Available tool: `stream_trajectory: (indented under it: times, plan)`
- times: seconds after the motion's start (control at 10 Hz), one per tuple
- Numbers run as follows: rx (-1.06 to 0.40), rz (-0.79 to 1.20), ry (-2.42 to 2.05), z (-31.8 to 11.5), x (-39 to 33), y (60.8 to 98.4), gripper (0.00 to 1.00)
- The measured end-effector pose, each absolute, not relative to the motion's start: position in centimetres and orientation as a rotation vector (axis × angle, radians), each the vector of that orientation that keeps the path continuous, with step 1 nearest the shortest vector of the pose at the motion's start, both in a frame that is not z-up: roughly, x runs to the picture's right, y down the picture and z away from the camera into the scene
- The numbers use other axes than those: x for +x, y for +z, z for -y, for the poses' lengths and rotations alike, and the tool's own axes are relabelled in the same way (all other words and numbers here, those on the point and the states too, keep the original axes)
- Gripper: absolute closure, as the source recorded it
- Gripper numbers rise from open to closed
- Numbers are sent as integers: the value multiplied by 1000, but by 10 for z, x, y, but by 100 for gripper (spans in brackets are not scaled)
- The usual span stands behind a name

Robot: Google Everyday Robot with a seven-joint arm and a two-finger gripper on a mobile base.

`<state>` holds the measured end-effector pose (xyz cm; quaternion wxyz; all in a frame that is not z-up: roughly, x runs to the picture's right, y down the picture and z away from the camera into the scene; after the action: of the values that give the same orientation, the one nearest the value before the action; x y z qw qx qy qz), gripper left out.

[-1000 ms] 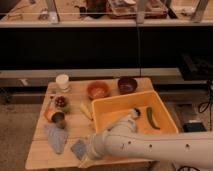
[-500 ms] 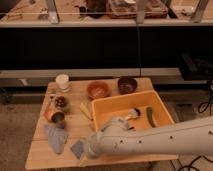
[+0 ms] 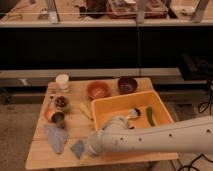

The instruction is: Place sponge in purple bowl

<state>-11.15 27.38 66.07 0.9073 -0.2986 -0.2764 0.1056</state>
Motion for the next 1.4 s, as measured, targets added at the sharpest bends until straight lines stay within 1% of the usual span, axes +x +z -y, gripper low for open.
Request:
stream_trajectory:
  times: [0.8, 1.2, 1.4]
  plan:
    - [-618, 569, 217, -274, -112, 661, 35]
    - [-611, 495, 214, -278, -124, 691, 35]
    - [-612, 468, 226, -282, -125, 698, 35]
